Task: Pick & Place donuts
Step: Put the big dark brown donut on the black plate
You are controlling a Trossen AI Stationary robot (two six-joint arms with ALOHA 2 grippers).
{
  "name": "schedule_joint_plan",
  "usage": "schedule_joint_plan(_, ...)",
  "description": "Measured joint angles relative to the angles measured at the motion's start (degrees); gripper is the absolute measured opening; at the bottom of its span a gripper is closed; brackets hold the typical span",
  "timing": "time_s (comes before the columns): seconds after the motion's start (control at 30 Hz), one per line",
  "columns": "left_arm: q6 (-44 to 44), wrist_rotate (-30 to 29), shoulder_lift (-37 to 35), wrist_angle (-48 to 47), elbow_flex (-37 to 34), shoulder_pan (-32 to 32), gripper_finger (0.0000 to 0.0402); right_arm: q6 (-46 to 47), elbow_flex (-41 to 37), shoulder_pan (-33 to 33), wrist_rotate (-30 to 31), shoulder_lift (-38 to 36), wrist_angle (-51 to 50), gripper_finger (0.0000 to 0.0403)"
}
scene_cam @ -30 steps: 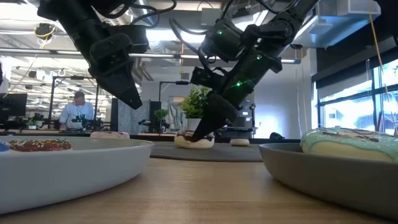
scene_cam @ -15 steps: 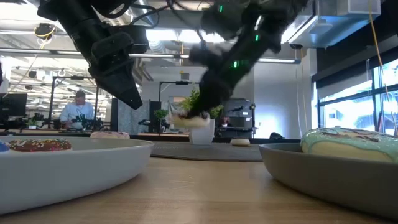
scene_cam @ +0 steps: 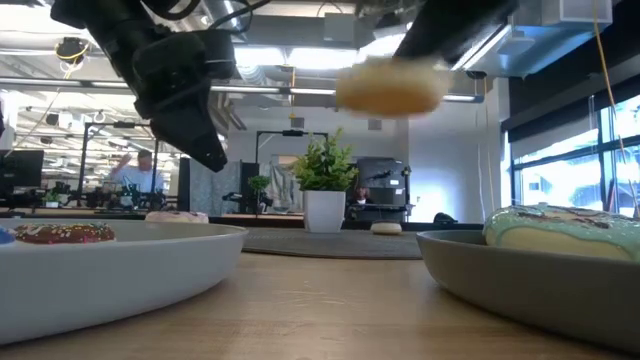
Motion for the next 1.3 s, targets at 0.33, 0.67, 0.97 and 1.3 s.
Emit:
schedule_joint_plan(0.33, 0.11, -0.25, 0.0, 2.02, 0.0, 0.0, 0.013, 16.26, 0.0, 18.46, 11.31, 8.31, 6.98, 0.001)
schedule_joint_plan(0.67, 0.11, -1.61, 0.0, 3.7, 0.0, 0.04, 0.0132, 18.9, -0.02, 18.54, 12.4, 15.25, 7.17, 0.0015)
schedule_joint_plan(0.97, 0.56, -1.62, 0.0, 3.69, 0.0, 0.04, 0.0128, 21.94, -0.02, 18.45, 10.86, 15.98, 5.63, 0.0015)
schedule_joint_plan(1.3, 0.6, -1.62, 0.0, 3.68, 0.0, 0.04, 0.013, 21.93, -0.02, 17.42, 9.14, 16.02, 4.98, 0.0017)
